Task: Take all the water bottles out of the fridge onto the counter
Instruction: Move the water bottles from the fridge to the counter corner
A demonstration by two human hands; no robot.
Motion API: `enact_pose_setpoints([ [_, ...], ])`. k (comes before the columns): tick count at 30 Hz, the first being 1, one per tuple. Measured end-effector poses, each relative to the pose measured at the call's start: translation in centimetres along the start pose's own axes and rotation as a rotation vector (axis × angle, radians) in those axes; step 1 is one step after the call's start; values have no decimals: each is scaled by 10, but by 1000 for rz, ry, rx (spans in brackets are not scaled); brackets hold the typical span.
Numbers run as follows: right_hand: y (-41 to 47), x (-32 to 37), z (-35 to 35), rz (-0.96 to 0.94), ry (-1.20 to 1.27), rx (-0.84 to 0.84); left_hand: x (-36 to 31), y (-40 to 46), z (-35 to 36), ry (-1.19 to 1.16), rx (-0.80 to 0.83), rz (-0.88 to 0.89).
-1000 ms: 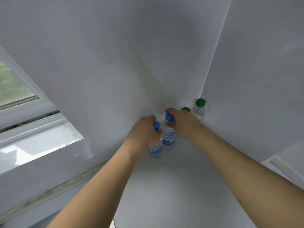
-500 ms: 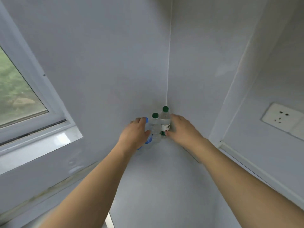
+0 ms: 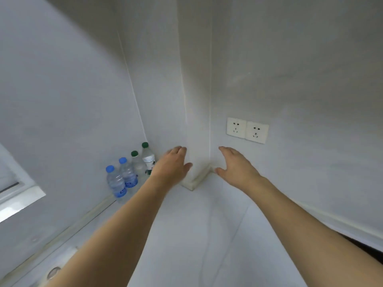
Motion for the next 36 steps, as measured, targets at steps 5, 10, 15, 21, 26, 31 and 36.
enact_pose_setpoints([
  [5, -60, -61, -34, 160, -17, -50, -87, -4, 18, -36, 54, 155],
  [10, -116, -106, -61, 342, -32, -121, -160, -5, 40, -32, 118, 323],
  [15, -174, -138, -84, 523, -67, -194, -233, -12, 56, -91, 158, 525],
  [21, -258, -156, -108, 703, -116, -256, -310, -46, 79, -122, 210, 704],
  [26, -356, -160, -145, 837, -167, -345, -387, -104, 71, -165, 223, 845],
  [31, -453, -159, -174, 928, -224, -408, -468, -184, 57, -191, 210, 1004],
  [36, -582, -160, -203, 1061, -222, -483, -552, -289, 51, -195, 222, 1149],
])
Point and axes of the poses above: each hand's wrist, its own y-axis towards the middle knuckle, its own z-axis out of the palm, x = y × z, the point moved 9 cm from there along y, towards the middle knuckle, and after that the axes turned 8 degrees about -z, right-handed, at the moved point
